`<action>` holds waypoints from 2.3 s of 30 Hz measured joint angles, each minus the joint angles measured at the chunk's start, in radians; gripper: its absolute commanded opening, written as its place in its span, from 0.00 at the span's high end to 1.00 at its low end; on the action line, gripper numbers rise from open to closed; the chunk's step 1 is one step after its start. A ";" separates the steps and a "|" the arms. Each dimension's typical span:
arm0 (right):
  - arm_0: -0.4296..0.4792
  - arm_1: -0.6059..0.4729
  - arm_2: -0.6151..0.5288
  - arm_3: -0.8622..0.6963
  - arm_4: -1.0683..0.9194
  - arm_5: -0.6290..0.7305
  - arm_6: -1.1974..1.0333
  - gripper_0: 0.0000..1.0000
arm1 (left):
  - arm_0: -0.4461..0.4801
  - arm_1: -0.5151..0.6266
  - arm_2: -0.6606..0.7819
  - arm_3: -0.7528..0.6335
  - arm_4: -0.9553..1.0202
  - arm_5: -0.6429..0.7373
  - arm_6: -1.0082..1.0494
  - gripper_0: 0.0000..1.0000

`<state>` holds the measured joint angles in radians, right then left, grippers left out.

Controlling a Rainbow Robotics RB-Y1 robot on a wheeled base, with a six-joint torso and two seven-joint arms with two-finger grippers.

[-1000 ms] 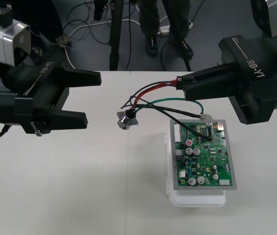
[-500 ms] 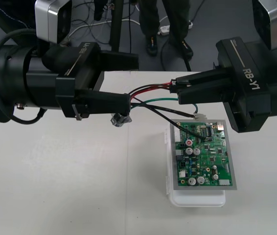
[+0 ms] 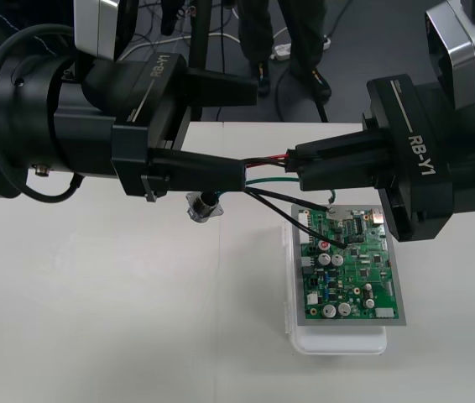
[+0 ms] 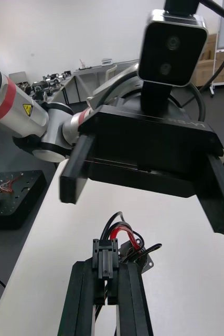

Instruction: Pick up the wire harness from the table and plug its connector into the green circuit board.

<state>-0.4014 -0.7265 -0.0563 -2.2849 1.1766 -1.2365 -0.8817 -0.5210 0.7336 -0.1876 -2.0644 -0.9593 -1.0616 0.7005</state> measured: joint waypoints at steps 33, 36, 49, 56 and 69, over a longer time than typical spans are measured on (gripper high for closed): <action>0.001 -0.043 0.000 -0.057 0.029 0.010 -0.028 1.00 | 0.024 0.097 -0.105 -0.185 -0.104 0.202 0.000 0.05; 0.000 -0.043 0.000 -0.057 0.034 0.010 -0.047 1.00 | 0.024 0.097 -0.119 -0.185 -0.107 0.205 0.000 0.04; -0.009 -0.043 0.000 -0.057 0.040 0.010 -0.062 1.00 | 0.024 0.097 -0.135 -0.187 -0.110 0.222 0.000 0.80; -0.011 -0.043 0.000 -0.057 0.040 0.010 -0.064 1.00 | 0.024 0.097 -0.135 -0.187 -0.110 0.222 0.000 1.00; -0.011 -0.045 0.000 -0.058 0.041 0.010 -0.087 1.00 | 0.024 0.097 -0.135 -0.186 -0.112 0.225 0.000 1.00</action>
<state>-0.4125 -0.7720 -0.0563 -2.3429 1.2174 -1.2265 -0.9690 -0.4966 0.8304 -0.3224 -2.2509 -1.0715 -0.8367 0.7004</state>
